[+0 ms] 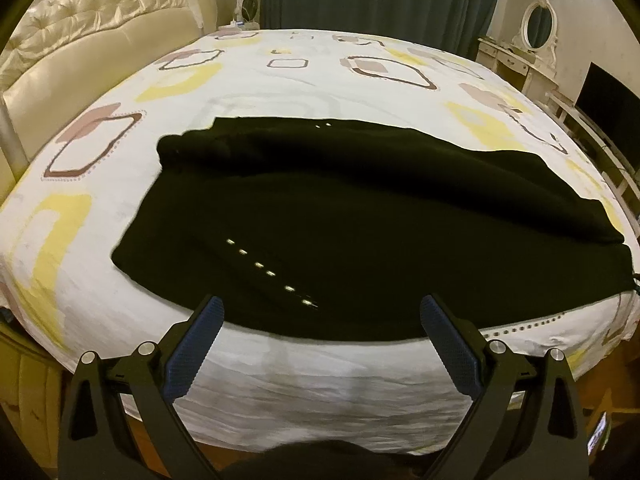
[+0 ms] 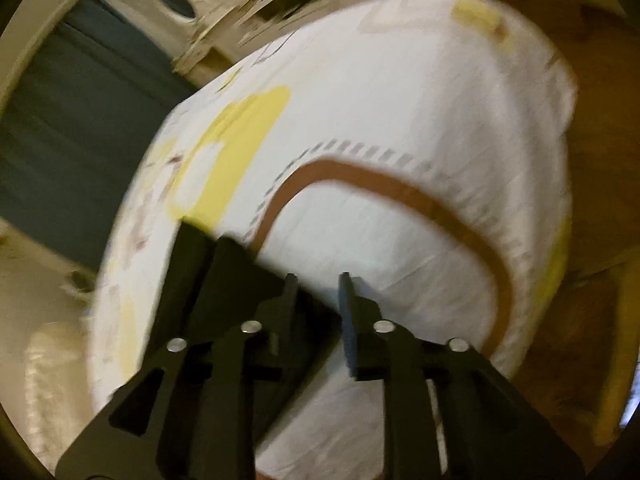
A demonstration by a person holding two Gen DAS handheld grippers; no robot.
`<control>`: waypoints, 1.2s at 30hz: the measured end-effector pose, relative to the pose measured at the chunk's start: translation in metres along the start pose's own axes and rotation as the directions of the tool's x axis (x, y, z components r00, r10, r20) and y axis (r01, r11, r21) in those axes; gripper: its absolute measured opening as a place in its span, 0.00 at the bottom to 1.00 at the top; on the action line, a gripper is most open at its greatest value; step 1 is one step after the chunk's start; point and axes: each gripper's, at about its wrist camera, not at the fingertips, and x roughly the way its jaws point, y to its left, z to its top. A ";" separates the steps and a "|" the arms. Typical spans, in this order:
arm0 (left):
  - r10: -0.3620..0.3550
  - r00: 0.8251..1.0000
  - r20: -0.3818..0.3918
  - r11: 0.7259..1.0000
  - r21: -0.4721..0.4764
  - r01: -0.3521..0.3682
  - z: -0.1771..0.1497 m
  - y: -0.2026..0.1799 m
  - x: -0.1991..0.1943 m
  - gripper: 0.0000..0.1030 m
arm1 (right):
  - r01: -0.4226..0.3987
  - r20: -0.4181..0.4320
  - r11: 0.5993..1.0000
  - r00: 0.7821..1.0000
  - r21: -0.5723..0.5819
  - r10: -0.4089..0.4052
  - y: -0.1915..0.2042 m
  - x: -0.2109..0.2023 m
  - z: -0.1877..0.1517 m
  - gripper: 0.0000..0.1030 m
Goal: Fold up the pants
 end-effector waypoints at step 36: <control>-0.409 0.864 -0.293 0.913 -0.128 0.388 0.204 0.191 0.212 0.95 | -0.619 -0.658 0.374 0.752 -0.691 0.029 0.396 0.108 -0.251 0.59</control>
